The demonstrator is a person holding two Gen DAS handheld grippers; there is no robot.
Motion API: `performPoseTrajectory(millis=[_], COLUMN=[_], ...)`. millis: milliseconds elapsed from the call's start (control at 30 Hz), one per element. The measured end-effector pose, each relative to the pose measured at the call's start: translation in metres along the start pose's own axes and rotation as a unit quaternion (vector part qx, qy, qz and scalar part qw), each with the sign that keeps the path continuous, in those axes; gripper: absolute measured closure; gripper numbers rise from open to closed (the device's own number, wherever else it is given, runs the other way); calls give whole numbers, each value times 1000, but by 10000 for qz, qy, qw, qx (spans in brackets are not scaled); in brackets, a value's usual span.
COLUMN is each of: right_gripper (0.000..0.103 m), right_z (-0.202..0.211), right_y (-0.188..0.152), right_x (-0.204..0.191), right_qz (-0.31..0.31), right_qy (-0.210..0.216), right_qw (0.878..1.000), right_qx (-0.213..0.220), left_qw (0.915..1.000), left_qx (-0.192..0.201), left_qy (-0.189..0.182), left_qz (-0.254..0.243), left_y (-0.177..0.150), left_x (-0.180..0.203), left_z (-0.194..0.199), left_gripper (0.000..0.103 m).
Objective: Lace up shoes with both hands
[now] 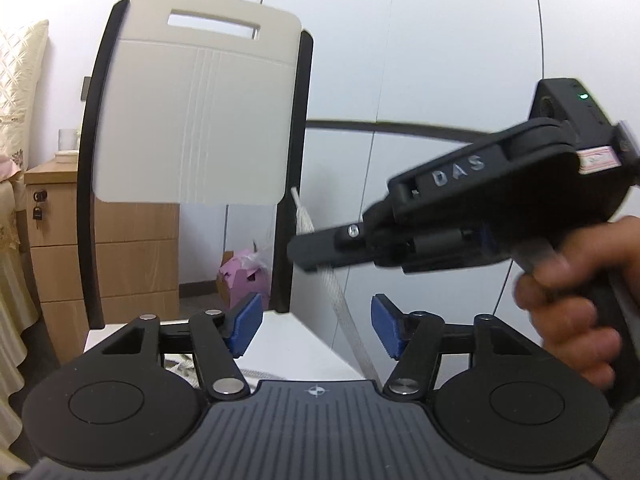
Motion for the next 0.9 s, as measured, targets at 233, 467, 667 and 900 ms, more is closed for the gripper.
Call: performPoseTrajectory(millis=[233, 467, 667, 900], right_gripper=[99, 86, 61, 89], right_z=[-6, -5, 4, 0], right_y=[-16, -14, -11, -9], right_x=[-2, 4, 16, 19], right_qz=[-2, -137, -382, -517], right_qy=[90, 35, 70, 216], right_qw=[9996, 9996, 9992, 9982], right_qx=[-266, -257, 48, 229], left_qw=[9996, 9990, 9990, 9988], left_qx=[-285, -435, -444, -486], left_qy=[36, 21, 43, -13], left_qz=[11, 26, 92, 12], left_y=[-2, -5, -4, -5], left_x=[-2, -2, -5, -2], left_z=[-8, -9, -11, -13], left_gripper=[84, 96, 96, 96])
Point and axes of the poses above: each gripper's, at about its wrist camera, not at the fingertips, and z roughly against the way its jaws point, x to its right, y to its top, the point moved 2 cm from there along -z, roughly the way its jaws point, and after that the axes turned 1 degree about -y, right-handed, at the moved point
